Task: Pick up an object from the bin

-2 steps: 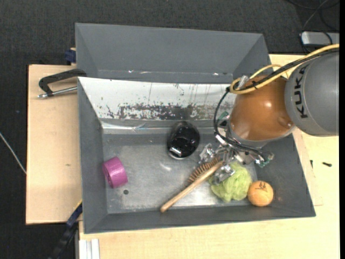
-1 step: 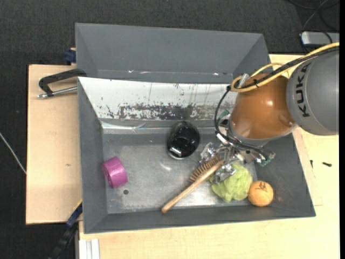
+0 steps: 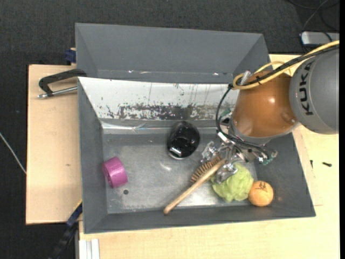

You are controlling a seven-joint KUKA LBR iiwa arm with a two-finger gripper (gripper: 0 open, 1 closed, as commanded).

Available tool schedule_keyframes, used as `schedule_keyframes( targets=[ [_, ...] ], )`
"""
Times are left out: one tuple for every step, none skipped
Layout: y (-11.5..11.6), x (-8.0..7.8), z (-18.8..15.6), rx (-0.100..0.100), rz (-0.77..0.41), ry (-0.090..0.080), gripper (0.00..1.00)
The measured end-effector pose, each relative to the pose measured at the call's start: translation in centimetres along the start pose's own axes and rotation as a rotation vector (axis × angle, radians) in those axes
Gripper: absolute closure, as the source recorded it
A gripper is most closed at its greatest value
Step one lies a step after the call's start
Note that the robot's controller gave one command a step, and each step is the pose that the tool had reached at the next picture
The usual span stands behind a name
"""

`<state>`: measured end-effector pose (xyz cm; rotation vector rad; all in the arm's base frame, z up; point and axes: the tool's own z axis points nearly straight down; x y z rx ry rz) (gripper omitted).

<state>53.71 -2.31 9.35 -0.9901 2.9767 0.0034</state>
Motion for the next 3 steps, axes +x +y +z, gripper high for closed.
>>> schedule_keyframes(
  targets=[
    [0.0, -0.1, -1.5, 0.002, 0.0, -0.001, 1.0],
    [-0.1, -0.1, -2.4, 0.004, 0.0, -0.002, 1.0],
    [-0.1, -0.2, -3.1, 0.004, 0.001, -0.001, 1.0]
  ],
)
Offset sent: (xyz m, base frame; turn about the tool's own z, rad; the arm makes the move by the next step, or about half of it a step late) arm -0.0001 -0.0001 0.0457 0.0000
